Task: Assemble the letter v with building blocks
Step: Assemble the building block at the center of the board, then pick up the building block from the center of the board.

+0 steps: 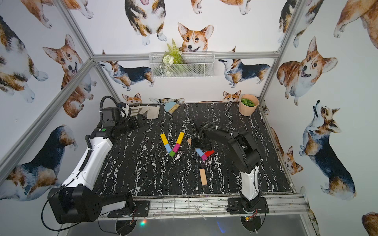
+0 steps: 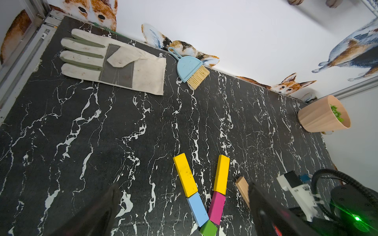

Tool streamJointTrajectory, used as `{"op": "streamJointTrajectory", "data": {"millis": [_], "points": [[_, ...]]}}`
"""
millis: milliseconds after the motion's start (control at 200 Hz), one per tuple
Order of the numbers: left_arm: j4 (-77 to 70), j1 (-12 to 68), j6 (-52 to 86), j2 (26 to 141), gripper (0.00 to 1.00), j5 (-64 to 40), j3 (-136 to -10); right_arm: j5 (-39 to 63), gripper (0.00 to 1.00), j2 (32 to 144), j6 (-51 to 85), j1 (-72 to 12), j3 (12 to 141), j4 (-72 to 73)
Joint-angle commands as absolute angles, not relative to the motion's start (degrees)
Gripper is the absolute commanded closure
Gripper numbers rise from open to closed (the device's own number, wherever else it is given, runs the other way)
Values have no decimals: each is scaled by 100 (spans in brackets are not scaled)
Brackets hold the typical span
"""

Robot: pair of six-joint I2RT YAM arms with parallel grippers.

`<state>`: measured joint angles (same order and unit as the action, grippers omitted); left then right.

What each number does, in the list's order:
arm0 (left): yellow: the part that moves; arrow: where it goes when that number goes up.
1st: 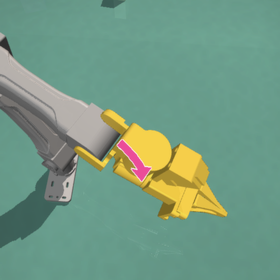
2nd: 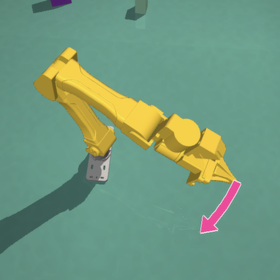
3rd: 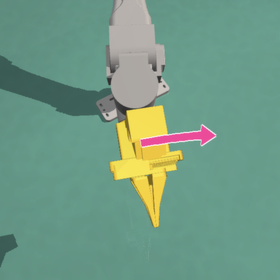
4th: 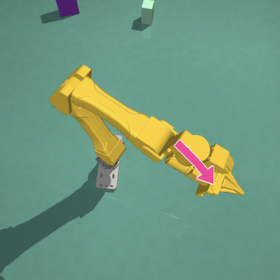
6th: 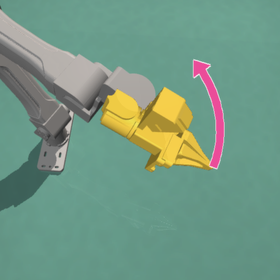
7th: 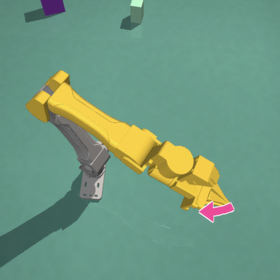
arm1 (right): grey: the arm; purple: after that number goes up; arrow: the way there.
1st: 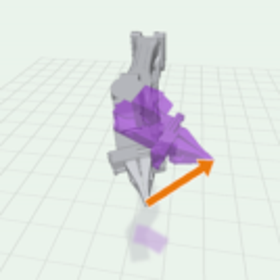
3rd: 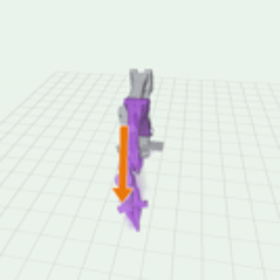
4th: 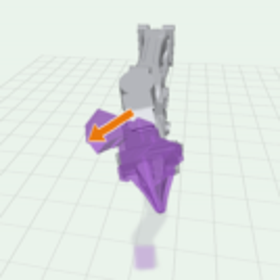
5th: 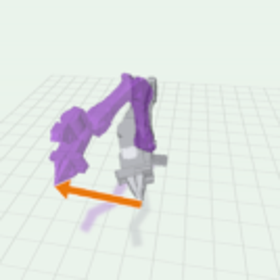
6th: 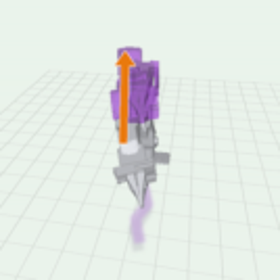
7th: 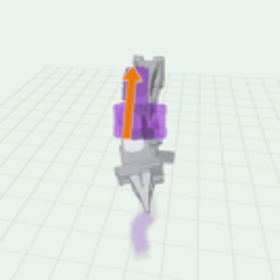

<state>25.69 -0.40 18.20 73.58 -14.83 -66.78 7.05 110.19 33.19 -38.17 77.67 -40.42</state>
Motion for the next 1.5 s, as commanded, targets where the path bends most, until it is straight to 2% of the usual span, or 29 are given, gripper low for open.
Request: {"op": "streamJointTrajectory", "data": {"millis": [0,280,506,741,1156,1356,1401,1491], "points": [[2470,-45,1808,7330,0,-1518,-6675,363,16,10762,3342,-3946,7805,-4195],[2504,-49,1793,7330,0,-1474,-6700,-1051,17,10058,3652,-5061,7314,-5058],[2475,-54,1815,7321,0,-1524,-6678,-1381,19,9703,4409,-5849,6586,-5263],[2458,-54,1837,7313,0,-1547,-6671,-1095,20,9792,4756,-6338,6257,-5127],[2464,-56,1836,7330,0,-1539,-6671,-357,26,9910,4896,-6345,5779,-4501],[2463,-64,1828,7348,0,-1531,-6671,-224,33,9991,4897,-6315,5663,-4381],[2469,-71,1828,7356,0,-1538,-6668,-220,36,9996,4885,-6306,5671,-4368],[2462,-70,1828,7356,0,-1537,-6663,-251,50,10015,4860,-6301,5702,-4403]]}}
